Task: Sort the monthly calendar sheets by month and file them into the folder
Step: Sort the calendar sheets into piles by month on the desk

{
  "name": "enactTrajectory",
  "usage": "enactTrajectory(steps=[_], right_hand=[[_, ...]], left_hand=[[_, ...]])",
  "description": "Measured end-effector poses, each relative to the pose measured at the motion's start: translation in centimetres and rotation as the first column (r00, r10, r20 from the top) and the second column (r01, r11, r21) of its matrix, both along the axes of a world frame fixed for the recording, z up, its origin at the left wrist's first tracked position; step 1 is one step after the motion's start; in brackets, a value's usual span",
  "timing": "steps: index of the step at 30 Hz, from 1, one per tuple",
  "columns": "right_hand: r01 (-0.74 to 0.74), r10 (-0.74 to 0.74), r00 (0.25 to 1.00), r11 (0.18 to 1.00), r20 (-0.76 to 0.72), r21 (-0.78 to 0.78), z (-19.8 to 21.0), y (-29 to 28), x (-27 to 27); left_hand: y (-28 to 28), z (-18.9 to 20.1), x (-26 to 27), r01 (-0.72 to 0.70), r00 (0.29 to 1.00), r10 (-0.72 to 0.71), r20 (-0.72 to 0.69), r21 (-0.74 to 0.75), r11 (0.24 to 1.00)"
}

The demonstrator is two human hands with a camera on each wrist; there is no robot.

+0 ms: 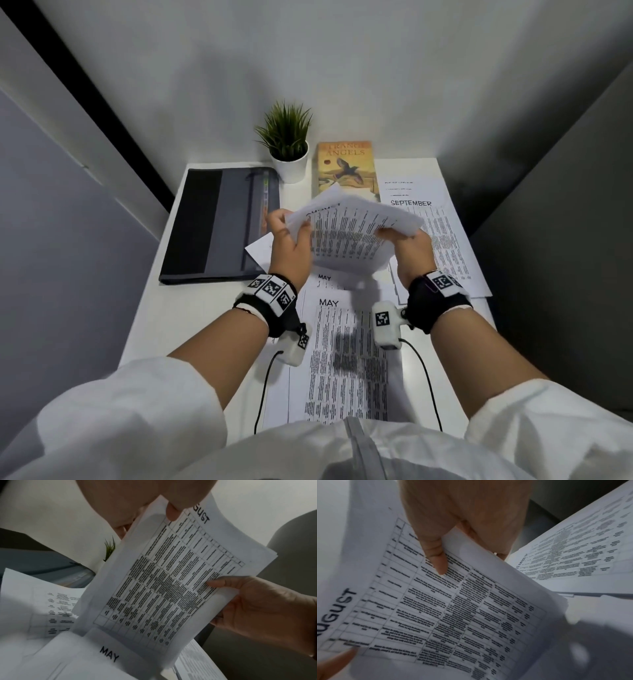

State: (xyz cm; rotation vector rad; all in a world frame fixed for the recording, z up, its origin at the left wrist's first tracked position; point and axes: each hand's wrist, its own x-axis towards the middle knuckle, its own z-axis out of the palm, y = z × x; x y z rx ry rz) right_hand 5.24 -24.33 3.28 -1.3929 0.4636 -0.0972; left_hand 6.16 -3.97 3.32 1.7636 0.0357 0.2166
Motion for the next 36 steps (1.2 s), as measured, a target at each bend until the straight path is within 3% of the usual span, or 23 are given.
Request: enactTrajectory(steps=[5, 14, 20, 23, 26, 29, 31, 36], right_hand=[[-0.04, 0.041, 0.998, 0.999, 0.043, -0.023, -0.2, -0.2, 1.3], [-0.039, 0.037, 0.997, 0.999, -0.063, -0.022, -4.0, 0.8, 2.1], [-0.106, 0.085, 0.987, 0.983, -0.137, -0.149, -5.9, -1.2, 2.2], [0.004, -0.028, 0.991, 0.984, -0.134, -0.178, -6.2, -3.4, 2.8], [0.092, -0.137, 0.975, 0.966, -0.177, -0.24, -6.2, -7.2, 3.2], [0.107, -0.208, 0.922, 0.947, -0.327, -0.302, -7.3, -12.2, 2.5], [0.108, -0.258, 0.868, 0.933, -0.425, -0.345, -8.2, -15.5, 1.5], [-0.128, -0.251, 0.732, 0.863, -0.633, -0.489, -9.5, -20.7, -0.6]], left_hand=[[-0.2, -0.5, 0.4, -0.003, 0.999, 0.003, -0.033, 0.009, 1.0], [-1.3, -3.7, 1.7, 0.017, 0.984, 0.005, -0.18, 0.122, 0.992], [-0.6, -2.3, 5.5, -0.053, 0.973, 0.038, -0.226, -0.062, 0.997], [-0.1, -2.9, 7.4, 0.098, 0.95, -0.059, -0.306, 0.114, 0.989], [1.2, -5.1, 8.8, 0.236, 0.932, -0.109, -0.346, 0.351, 0.906], [3.7, -7.5, 9.9, 0.342, 0.881, -0.028, -0.472, 0.596, 0.727], [5.0, -8.7, 10.5, 0.393, 0.859, -0.02, -0.511, 0.635, 0.665], [5.9, -9.9, 11.9, 0.405, 0.844, 0.013, -0.536, 0.653, 0.64]])
